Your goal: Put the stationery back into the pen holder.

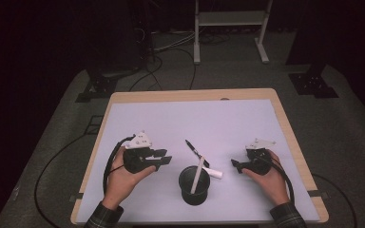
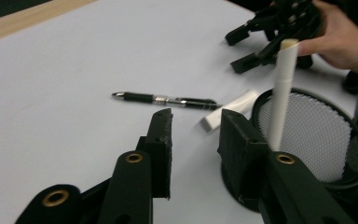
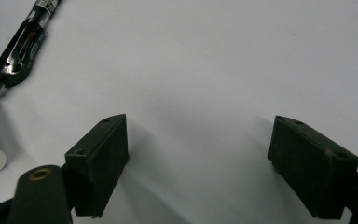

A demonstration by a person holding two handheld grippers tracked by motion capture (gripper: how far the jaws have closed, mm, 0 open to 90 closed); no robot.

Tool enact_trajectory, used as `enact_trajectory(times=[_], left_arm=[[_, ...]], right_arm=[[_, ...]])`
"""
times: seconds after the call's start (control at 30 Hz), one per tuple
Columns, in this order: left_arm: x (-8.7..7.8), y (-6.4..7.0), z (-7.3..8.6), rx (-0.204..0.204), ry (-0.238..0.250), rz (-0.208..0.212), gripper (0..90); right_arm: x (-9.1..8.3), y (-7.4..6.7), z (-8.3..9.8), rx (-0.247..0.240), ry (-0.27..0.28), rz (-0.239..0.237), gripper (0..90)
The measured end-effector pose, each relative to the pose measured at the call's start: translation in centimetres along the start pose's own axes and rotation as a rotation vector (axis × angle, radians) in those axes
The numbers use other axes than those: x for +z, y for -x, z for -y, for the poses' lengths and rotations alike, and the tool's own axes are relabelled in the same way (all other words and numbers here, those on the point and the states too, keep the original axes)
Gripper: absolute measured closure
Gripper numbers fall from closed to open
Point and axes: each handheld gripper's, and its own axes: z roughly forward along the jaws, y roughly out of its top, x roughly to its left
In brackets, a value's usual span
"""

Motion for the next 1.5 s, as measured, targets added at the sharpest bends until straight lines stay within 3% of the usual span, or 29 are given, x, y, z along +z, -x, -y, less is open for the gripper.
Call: enact_trajectory(times=[0.33,0.6,1.07,1.27,1.5], left_arm=[[-0.4,-1.7,2.4,-0.021,-0.057,-0.084,48.8],[-0.2,-2.9,5.0,-0.055,-0.136,-0.136,35.3],[0.4,-5.4,9.5,-0.094,-0.256,-0.259,19.9],[0.7,-5.9,10.2,-0.092,-0.261,-0.291,16.4],[0.8,-6.3,10.8,-0.102,-0.238,-0.304,8.5]], right_arm=[[0.0,0.0,0.0,0.001,0.000,0.001,18.6],[0.0,0.0,0.0,0.000,-0.001,0.001,18.5],[0.0,-0.1,-0.1,0.008,-0.008,0.005,18.4],[-0.1,-0.2,-0.3,0.015,-0.017,0.016,22.2],[-0.5,-0.3,-0.8,0.008,-0.060,0.020,38.5]])
